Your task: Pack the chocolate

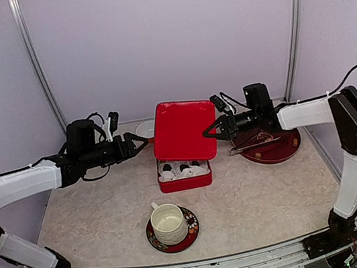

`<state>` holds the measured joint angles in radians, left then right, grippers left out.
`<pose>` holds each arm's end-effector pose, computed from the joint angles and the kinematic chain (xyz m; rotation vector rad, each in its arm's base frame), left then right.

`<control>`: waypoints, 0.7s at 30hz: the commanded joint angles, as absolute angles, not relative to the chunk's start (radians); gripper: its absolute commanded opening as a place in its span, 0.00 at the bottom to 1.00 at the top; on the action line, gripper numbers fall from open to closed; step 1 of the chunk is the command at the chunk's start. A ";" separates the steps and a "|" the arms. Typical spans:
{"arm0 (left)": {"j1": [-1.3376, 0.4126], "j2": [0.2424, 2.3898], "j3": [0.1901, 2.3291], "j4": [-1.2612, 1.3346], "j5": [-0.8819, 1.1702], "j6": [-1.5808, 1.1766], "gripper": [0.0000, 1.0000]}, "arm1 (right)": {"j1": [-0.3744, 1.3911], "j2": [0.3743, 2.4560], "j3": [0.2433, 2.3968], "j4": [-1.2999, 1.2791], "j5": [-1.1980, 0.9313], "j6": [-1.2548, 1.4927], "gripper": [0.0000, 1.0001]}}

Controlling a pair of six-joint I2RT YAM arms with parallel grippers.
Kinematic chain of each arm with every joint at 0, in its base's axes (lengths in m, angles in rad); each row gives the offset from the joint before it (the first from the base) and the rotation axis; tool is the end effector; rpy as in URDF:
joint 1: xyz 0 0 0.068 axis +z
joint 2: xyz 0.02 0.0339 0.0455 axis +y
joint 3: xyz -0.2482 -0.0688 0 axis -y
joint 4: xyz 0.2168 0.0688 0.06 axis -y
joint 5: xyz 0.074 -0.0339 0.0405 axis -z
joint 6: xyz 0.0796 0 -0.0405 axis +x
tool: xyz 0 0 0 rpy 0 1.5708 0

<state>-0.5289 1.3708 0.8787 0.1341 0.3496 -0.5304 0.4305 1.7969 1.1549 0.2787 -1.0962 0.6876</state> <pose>0.2707 -0.1898 0.2551 0.2478 2.0358 -1.0235 0.3234 0.2264 0.2344 -0.5735 2.0725 1.7507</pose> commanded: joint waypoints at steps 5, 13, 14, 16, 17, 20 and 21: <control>-0.495 1.546 0.835 0.264 0.369 -0.641 0.67 | 0.448 1.971 1.328 0.055 -1.081 0.584 0.00; -0.495 1.663 0.856 0.280 0.331 -0.646 0.65 | 0.462 2.094 1.438 -0.025 -1.102 0.562 0.00; -0.494 1.674 0.859 0.291 0.330 -0.650 0.65 | 0.464 2.108 1.451 -0.031 -1.115 0.564 0.00; -0.493 1.695 0.860 0.314 0.332 -0.662 0.65 | 0.470 2.129 1.470 -0.035 -1.129 0.572 0.00; -0.492 1.707 0.865 0.322 0.335 -0.669 0.65 | 0.473 2.138 1.480 -0.037 -1.135 0.575 0.01; -0.494 1.742 0.879 0.347 0.352 -0.683 0.65 | 0.477 2.165 1.503 -0.045 -1.147 0.588 0.03; -0.493 1.754 0.881 0.355 0.357 -0.685 0.64 | 0.477 2.170 1.509 -0.053 -1.146 0.587 0.03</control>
